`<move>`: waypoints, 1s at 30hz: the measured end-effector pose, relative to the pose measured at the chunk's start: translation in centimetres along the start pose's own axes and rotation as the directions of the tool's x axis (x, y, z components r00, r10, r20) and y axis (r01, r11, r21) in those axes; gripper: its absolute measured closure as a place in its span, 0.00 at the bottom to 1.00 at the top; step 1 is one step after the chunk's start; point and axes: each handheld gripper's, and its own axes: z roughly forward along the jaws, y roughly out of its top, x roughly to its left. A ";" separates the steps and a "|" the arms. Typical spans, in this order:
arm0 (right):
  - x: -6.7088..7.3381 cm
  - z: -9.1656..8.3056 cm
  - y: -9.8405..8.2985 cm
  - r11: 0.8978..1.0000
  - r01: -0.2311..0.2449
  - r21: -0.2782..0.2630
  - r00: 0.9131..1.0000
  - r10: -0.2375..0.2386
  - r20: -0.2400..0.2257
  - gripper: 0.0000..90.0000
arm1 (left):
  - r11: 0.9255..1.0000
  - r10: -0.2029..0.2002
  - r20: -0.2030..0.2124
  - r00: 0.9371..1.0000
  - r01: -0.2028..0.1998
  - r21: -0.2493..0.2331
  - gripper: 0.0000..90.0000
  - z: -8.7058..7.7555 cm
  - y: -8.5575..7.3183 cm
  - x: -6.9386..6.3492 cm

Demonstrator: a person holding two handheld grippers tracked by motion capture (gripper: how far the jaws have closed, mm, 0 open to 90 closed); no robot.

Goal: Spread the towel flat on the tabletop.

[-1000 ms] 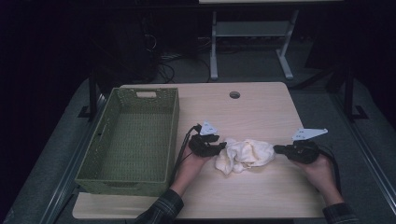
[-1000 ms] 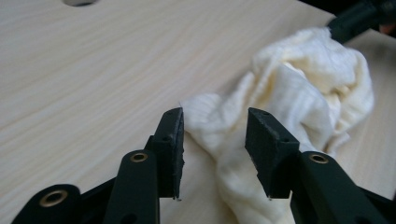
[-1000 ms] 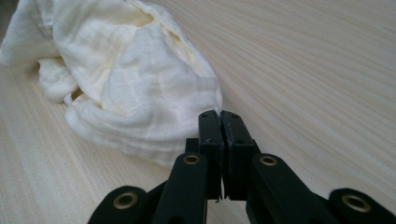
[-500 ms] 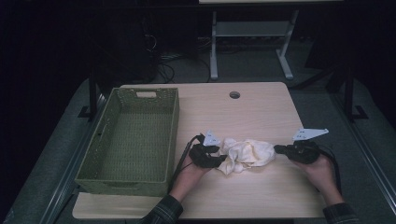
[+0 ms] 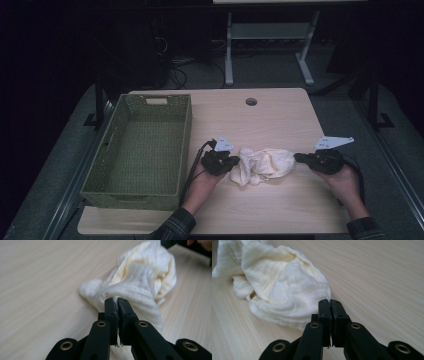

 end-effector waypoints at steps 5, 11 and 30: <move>-0.2 -0.7 0.8 1.000 0.023 -0.011 0.999 -0.023 0.025 0.97 | 0.999 -0.021 -0.018 1.000 0.021 -0.048 0.96 -1.1 1.2 0.2; -1.2 -2.4 1.8 0.998 0.026 -0.050 0.998 -0.023 0.061 0.97 | 0.997 -0.028 -0.072 0.997 0.023 -0.072 0.97 -2.0 2.5 0.6; -5.3 0.7 5.2 0.999 0.013 -0.041 0.996 -0.009 0.089 0.97 | 0.989 -0.133 -0.226 0.965 0.113 -0.099 0.96 2.1 5.1 5.4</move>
